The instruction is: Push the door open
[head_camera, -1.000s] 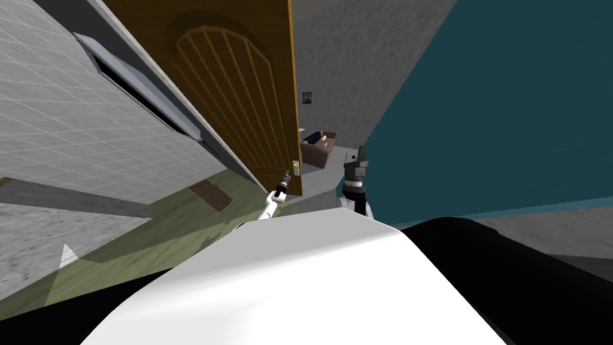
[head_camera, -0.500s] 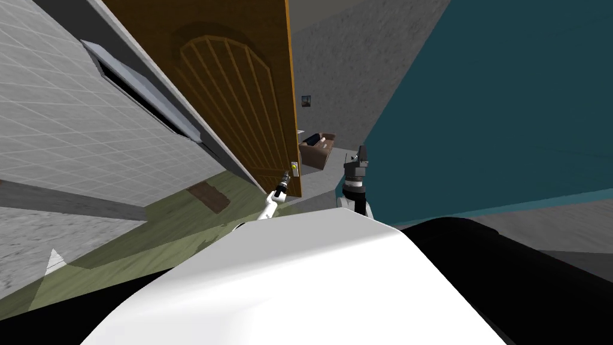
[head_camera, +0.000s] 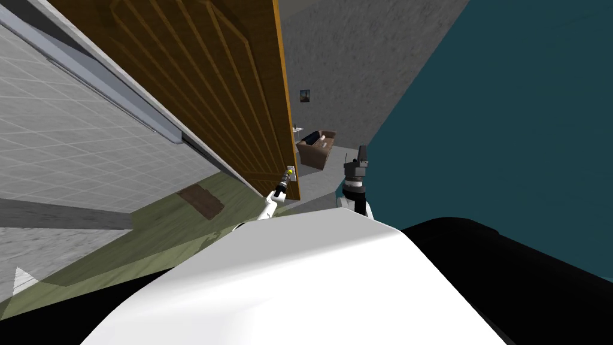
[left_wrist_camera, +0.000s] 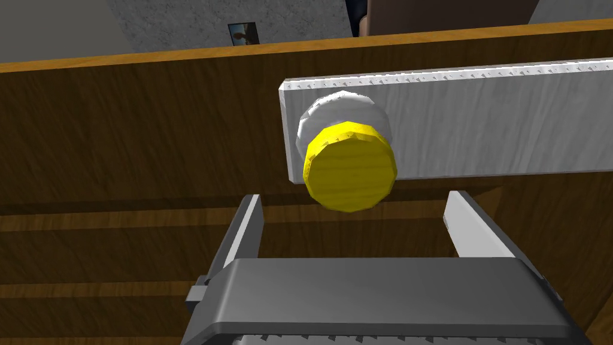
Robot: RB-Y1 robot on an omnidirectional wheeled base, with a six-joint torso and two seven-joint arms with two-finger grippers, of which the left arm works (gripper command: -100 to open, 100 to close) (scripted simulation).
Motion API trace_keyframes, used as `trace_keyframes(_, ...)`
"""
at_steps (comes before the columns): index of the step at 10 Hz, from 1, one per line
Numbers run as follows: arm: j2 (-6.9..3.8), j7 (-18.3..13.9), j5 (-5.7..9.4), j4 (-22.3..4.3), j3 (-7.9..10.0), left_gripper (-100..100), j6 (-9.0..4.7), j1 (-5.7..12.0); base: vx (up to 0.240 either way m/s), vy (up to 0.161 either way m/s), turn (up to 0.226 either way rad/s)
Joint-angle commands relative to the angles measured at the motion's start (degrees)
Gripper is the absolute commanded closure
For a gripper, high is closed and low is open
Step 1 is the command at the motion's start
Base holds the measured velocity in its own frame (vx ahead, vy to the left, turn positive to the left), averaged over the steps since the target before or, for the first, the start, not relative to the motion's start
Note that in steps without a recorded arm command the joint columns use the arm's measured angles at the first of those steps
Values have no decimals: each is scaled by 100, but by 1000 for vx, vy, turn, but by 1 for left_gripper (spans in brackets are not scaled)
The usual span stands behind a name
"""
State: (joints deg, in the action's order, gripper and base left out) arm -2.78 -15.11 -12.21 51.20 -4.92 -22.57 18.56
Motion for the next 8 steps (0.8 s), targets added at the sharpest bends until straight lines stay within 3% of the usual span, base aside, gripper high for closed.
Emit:
trace_keyframes(1,42,14,5,-15,25,-100,-10,8,191,-58,-19)
trace_keyframes(3,52,13,6,-17,27,-100,-11,8,143,-28,-9)
trace_keyframes(4,52,13,6,-17,27,100,-11,8,-13,1,4)
trace_keyframes(8,52,13,6,-17,27,100,-11,8,-20,5,-1)
